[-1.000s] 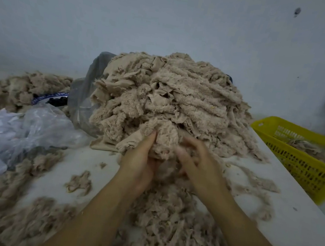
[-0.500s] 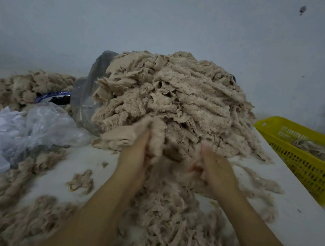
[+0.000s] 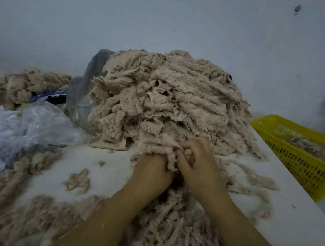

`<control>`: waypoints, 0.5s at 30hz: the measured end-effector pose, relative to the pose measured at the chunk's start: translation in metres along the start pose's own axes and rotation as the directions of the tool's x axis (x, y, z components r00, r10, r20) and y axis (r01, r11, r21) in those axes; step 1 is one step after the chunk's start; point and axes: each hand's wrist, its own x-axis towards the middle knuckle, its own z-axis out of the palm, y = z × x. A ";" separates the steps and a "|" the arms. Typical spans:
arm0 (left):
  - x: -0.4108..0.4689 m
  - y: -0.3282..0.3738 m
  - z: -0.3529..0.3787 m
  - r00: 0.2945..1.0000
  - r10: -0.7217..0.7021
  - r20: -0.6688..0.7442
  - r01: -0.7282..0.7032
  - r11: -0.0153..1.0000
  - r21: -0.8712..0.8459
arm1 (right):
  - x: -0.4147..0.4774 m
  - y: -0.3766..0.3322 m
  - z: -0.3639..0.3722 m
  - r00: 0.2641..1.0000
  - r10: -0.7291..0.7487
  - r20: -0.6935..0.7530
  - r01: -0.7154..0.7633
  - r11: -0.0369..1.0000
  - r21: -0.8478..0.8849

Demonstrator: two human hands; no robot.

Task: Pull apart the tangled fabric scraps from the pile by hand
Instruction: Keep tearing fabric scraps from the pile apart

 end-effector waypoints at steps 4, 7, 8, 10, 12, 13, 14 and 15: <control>0.001 0.006 -0.007 0.998 -0.045 -0.044 0.025 0.923 -0.383 | 0.002 0.012 -0.009 0.957 0.265 -0.117 -0.242 0.954 0.179; 0.001 0.010 -0.011 0.972 -0.227 0.054 0.199 0.681 -0.705 | 0.003 0.019 -0.016 0.876 0.472 -0.097 -0.424 0.850 0.314; 0.002 0.013 -0.014 0.952 -0.287 0.107 0.252 0.536 -0.805 | 0.003 0.022 -0.015 0.865 0.500 -0.049 -0.452 0.817 0.357; 0.002 0.016 -0.018 0.933 -0.294 0.208 0.284 0.246 -0.927 | 0.004 0.019 -0.011 0.872 0.488 0.035 -0.462 0.797 0.389; 0.001 0.018 -0.017 0.932 -0.282 0.227 0.286 0.189 -0.939 | 0.000 0.014 -0.003 0.941 0.329 0.085 -0.338 0.879 0.336; 0.002 0.018 -0.013 0.930 -0.284 0.235 0.296 0.193 -0.936 | -0.001 0.008 -0.001 0.950 0.288 0.121 -0.312 0.899 0.306; 0.002 0.020 -0.013 0.923 -0.297 0.243 0.309 0.197 -0.931 | -0.002 0.007 0.001 0.956 0.253 0.149 -0.286 0.916 0.280; 0.003 0.020 -0.011 0.912 -0.321 0.256 0.322 0.171 -0.931 | -0.003 0.002 0.000 0.953 0.252 0.171 -0.288 0.928 0.238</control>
